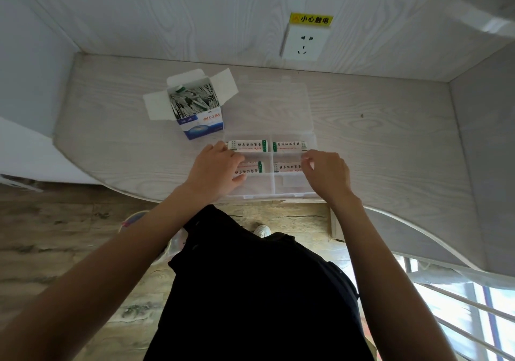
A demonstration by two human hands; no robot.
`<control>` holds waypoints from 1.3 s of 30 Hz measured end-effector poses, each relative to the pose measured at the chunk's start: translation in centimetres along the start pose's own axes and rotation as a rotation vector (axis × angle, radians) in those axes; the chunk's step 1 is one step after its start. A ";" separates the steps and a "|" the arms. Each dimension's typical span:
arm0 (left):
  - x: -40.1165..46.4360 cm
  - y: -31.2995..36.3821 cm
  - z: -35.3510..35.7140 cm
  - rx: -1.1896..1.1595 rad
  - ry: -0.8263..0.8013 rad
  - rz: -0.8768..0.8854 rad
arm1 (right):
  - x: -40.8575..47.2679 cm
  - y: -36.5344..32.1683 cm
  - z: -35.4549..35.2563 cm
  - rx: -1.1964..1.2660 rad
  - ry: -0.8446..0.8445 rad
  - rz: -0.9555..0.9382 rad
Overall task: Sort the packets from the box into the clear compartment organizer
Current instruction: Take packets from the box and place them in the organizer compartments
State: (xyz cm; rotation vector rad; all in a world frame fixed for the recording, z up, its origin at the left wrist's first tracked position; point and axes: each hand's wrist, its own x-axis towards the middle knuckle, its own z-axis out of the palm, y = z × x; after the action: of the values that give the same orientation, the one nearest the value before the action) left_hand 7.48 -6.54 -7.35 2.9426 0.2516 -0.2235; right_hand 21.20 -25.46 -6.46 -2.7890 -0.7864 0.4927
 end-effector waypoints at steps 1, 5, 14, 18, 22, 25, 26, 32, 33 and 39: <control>-0.1 -0.1 -0.4 -0.018 -0.017 0.007 | -0.3 -0.2 -0.4 0.056 0.019 -0.005; -1.8 -1.0 -2.8 -0.243 0.078 0.009 | -0.8 -2.7 -2.2 0.348 0.053 -0.137; -1.6 -9.8 -6.8 -0.296 0.456 -0.331 | 5.6 -13.0 -4.3 0.251 0.172 -0.469; 0.0 -10.4 -6.0 -0.283 0.260 -0.407 | 7.7 -17.6 -3.5 -0.104 0.110 -0.528; 0.4 -10.2 -5.1 -0.334 0.310 -0.471 | 8.7 -20.4 -2.3 -0.314 0.053 -0.525; 0.5 -10.4 -4.5 -0.369 0.319 -0.478 | 9.3 -21.2 -1.6 -0.339 0.037 -0.482; 0.6 -10.6 -4.4 -0.373 0.313 -0.482 | 9.4 -21.1 -1.3 -0.317 0.040 -0.481; 0.5 -10.5 -4.3 -0.418 0.282 -0.512 | 9.3 -18.9 -2.4 0.097 0.070 -0.509; 0.4 -10.3 -4.4 -0.428 0.287 -0.514 | 9.3 -18.5 -2.7 0.167 0.081 -0.510; 0.2 -9.2 -5.0 -0.457 0.305 -0.524 | 9.4 -17.1 -2.8 0.248 0.047 -0.530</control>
State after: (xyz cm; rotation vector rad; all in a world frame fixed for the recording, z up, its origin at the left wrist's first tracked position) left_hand 6.63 3.32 -4.07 2.3916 0.9738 0.1982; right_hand 21.78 -6.35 -1.53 -2.2344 -1.2953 0.3892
